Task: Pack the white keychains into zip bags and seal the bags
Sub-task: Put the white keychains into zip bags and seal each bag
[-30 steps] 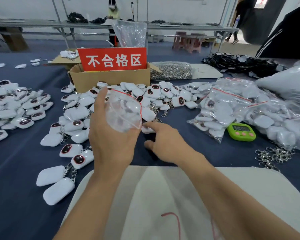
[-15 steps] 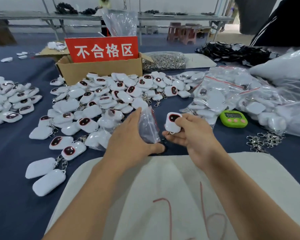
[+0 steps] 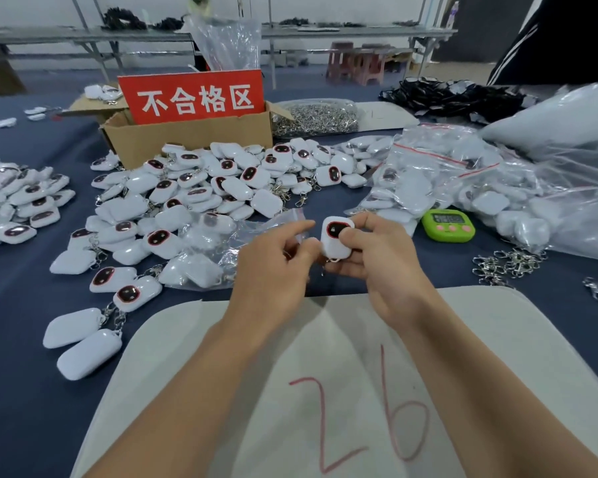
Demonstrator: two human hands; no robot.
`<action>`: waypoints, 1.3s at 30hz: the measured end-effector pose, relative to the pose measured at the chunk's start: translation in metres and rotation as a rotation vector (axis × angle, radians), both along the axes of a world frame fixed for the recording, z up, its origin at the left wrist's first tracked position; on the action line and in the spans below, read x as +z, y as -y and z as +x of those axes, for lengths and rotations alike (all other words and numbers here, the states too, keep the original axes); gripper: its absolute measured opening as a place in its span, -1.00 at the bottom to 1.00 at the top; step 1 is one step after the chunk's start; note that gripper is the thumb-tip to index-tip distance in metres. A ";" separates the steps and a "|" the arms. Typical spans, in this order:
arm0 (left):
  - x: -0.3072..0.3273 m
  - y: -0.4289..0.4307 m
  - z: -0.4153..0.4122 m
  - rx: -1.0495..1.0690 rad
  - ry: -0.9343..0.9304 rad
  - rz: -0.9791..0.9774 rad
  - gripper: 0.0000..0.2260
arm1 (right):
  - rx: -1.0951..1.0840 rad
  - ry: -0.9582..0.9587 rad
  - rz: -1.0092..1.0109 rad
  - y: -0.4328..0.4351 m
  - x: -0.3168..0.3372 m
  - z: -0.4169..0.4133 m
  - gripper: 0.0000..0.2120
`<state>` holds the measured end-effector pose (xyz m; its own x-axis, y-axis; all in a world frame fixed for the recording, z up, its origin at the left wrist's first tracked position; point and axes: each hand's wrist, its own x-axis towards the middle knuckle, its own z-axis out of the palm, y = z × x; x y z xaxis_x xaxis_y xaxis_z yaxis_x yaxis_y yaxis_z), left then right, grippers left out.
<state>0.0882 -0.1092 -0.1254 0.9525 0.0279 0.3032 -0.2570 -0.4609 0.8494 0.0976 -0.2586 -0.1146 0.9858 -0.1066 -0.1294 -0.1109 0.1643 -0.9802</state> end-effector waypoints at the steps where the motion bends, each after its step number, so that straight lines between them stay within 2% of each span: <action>1: 0.001 0.001 0.000 -0.010 -0.010 -0.020 -0.79 | 0.010 0.007 -0.011 0.001 0.001 -0.001 -0.91; 5: 0.003 0.003 -0.002 -0.017 -0.014 -0.080 -0.80 | 0.036 0.021 -0.109 -0.001 0.003 -0.005 -0.87; 12: 0.008 0.004 0.002 -0.018 0.002 -0.218 -0.64 | 0.110 0.108 -0.115 -0.003 0.006 -0.009 -0.87; 16: 0.008 0.004 0.002 -0.084 0.005 -0.231 -0.72 | 0.118 0.124 -0.124 -0.001 0.007 -0.009 -0.81; 21: 0.007 0.004 -0.002 -0.045 0.039 -0.223 -0.68 | 0.133 0.134 -0.122 -0.002 0.010 -0.010 -0.77; 24: 0.009 0.003 -0.004 -0.042 0.061 -0.196 -0.72 | 0.123 0.132 -0.123 -0.005 0.010 -0.009 -0.76; 27: 0.012 0.003 -0.004 -0.011 0.049 -0.207 -0.70 | 0.129 0.119 -0.121 -0.006 0.010 -0.007 -0.78; 31: 0.013 0.006 -0.003 0.004 0.009 -0.265 -0.76 | 0.151 0.124 -0.117 -0.004 0.009 -0.008 -0.86; 35: 0.008 0.005 0.000 0.041 0.017 -0.262 -0.73 | 0.177 0.133 -0.173 -0.003 0.008 -0.007 -0.78; 39: 0.007 0.007 0.000 0.037 0.018 -0.248 -0.77 | 0.206 0.105 -0.247 -0.004 0.009 -0.008 -0.68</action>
<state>0.0885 -0.1161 -0.1182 0.9440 0.1381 0.2996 -0.2599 -0.2479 0.9333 0.0896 -0.2544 -0.1054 0.9965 0.0807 -0.0209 -0.0132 -0.0951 -0.9954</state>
